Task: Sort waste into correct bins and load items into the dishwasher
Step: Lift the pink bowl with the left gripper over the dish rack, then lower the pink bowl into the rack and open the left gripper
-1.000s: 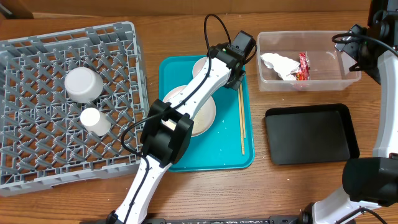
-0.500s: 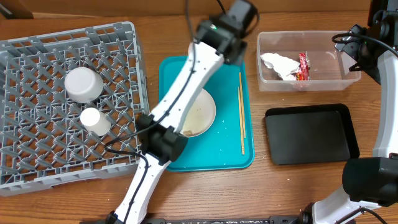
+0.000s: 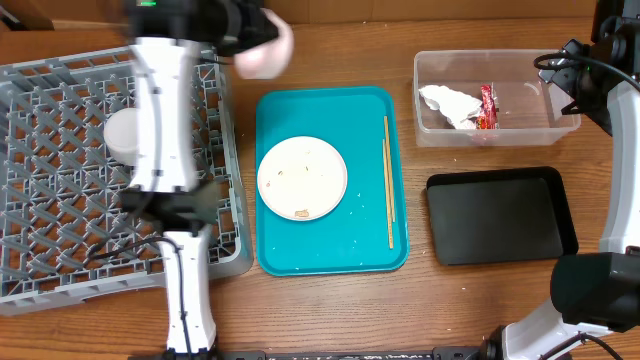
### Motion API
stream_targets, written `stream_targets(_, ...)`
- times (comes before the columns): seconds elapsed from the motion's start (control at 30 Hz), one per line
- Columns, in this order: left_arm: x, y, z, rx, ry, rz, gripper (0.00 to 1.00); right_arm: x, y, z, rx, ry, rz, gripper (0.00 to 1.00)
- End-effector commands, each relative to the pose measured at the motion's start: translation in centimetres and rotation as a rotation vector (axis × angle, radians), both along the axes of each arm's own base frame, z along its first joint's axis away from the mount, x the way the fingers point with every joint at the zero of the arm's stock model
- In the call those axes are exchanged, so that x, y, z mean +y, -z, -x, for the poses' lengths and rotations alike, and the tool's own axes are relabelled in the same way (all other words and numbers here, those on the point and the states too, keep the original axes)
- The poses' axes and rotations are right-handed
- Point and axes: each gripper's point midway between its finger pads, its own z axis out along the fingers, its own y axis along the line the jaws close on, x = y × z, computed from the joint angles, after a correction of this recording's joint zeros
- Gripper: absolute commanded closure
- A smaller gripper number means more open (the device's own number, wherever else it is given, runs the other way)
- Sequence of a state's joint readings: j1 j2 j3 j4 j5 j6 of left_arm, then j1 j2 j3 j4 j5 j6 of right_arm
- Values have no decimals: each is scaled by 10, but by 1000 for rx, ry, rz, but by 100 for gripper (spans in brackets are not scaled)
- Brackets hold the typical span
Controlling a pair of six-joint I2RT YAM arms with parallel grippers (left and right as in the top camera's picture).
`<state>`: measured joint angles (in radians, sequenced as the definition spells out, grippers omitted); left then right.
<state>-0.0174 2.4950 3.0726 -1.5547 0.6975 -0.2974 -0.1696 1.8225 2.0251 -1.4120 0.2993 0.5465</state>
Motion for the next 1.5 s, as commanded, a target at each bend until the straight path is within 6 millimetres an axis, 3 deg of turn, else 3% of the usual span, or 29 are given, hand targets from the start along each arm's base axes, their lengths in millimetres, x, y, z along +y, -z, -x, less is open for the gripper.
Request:
stream_targets(0.0,25,-29,10,-49,101,224,96,-2,-15,2,-40,10,18,0)
stream_targets(0.13,76,-34,9,-96,69,277,96,-2,-15,2,-40,10,18,0)
stream_targets(0.27,102,-29,11,-123,75,318,96,-2,-15,2,-40,10,17,0)
stream_targets(0.63,130,25,-8,-81,64,392,96,-2,-15,1,-44,10,18,0)
stream_targets(0.93,170,65,-13,-52,-14,418,96,-3,-15,1,-44,10,18,0)
stream_targets(1.17,184,79,-13,-61,-28,479,96,-3,-15,1,-44,10,18,0)
stream_targets(1.47,185,92,-12,-37,-37,492,95,-3,-15,1,-44,10,19,0)
